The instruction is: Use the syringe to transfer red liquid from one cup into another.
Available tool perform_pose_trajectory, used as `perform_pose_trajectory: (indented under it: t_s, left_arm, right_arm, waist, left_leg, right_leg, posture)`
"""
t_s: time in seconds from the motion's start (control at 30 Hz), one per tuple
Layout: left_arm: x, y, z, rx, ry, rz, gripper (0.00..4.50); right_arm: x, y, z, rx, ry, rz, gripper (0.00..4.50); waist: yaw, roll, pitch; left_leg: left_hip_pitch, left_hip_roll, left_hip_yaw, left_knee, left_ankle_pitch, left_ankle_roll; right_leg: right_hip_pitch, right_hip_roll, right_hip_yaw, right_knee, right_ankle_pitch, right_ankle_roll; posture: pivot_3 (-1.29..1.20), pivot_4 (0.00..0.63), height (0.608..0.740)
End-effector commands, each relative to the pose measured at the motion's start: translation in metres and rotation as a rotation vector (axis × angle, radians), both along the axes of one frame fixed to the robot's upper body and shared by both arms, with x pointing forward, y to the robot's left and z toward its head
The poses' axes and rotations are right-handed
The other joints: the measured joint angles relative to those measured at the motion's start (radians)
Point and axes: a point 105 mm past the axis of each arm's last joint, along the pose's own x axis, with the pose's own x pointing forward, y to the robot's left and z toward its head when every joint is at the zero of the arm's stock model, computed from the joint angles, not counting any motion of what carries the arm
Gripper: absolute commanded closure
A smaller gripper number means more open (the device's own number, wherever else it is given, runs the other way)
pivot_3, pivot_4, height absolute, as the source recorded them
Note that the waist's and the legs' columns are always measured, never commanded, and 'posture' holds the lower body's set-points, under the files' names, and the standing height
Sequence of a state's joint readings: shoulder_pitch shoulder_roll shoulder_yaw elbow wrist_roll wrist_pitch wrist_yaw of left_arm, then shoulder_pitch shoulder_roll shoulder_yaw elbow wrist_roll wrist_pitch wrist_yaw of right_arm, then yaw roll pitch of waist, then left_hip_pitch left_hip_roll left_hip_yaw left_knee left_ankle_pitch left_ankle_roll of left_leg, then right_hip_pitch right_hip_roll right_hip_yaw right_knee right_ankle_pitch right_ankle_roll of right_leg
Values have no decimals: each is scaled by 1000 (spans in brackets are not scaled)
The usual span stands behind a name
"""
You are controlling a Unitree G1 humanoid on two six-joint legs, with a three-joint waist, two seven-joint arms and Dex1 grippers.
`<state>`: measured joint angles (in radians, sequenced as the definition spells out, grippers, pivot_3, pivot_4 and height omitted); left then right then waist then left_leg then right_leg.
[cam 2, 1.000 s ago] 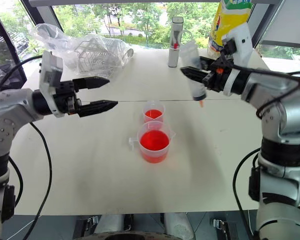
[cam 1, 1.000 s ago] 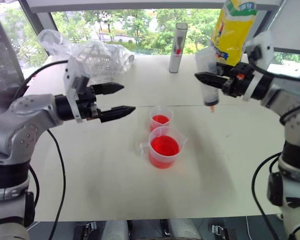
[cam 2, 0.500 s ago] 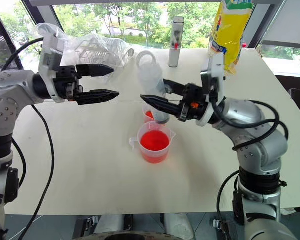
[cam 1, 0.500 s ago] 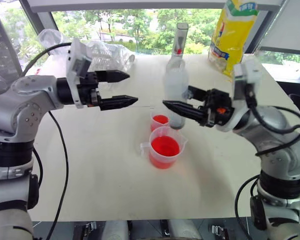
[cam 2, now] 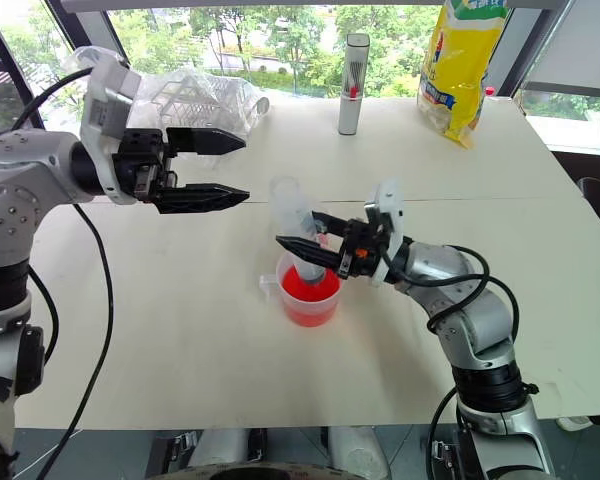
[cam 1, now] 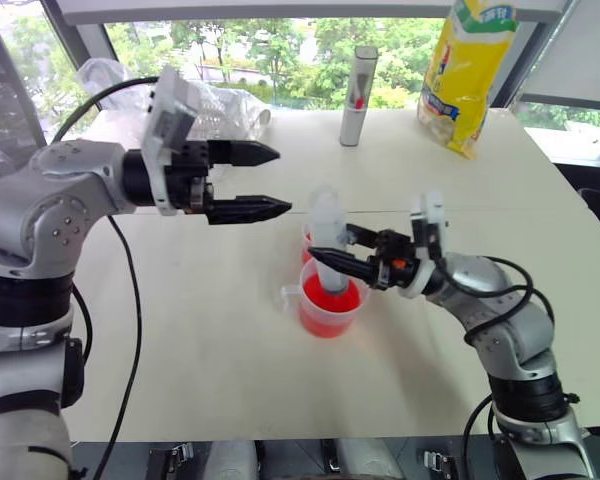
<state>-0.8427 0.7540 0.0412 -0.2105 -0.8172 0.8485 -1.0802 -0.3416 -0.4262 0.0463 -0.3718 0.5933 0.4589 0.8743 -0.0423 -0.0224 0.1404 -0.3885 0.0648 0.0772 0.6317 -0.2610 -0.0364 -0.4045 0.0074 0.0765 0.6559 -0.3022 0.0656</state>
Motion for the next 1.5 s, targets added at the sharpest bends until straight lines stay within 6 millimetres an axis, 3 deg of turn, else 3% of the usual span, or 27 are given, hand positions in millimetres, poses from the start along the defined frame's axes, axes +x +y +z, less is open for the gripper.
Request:
perform_pose_trajectory:
  t_s: [0.03, 0.63, 0.77, 0.97, 1.2, 1.5]
  left_arm:
    - [-8, -10, 6, 2, -25, -42, 0]
    - [-4, -32, -21, -1, 71, -23, 0]
    - [-5, -34, -24, -5, 86, -30, 1323]
    - [-11, -36, -31, 6, 120, -52, 4405]
    - [-8, -36, -29, 6, 107, -39, 4473]
    - [-2, -33, -7, -37, 65, -13, 4473]
  right_arm:
    - [-1, 3, 3, 16, -61, 6, 3103]
    - [0, 4, -7, 2, -61, -6, 3103]
    - [0, 4, -7, -2, -63, -4, 3103]
    - [1, 4, -6, -4, -65, -3, 3103]
    - [1, 3, -6, -4, -66, 0, 3103]
    - [-2, 4, -12, -14, -37, 21, 3103]
  waist:
    - [-1, 0, 0]
    - [0, 0, 0]
    - [0, 0, 0]
    - [0, 0, 0]
    - [0, 0, 0]
    - [0, 0, 0]
  left_leg:
    - [0, 0, 0, 0, 0, 0]
    - [1, 0, 0, 1, 0, 0]
    - [1, 0, 0, 1, 0, 0]
    - [1, 0, 0, 1, 0, 0]
    - [1, 0, 0, 1, 0, 0]
    - [1, 0, 0, 1, 0, 0]
  right_leg:
    - [0, 0, 0, 1, 0, 0]
    - [0, 0, 1, 2, 0, 0]
    - [0, 0, 1, 2, 0, 0]
    - [0, 0, 1, 2, 0, 0]
    - [0, 0, 1, 2, 0, 0]
    - [0, 0, 1, 2, 0, 0]
  posture:
    - [0, 150, 740]
    - [0, 150, 740]
    - [0, 150, 740]
    - [0, 150, 740]
    - [0, 150, 740]
    - [0, 150, 740]
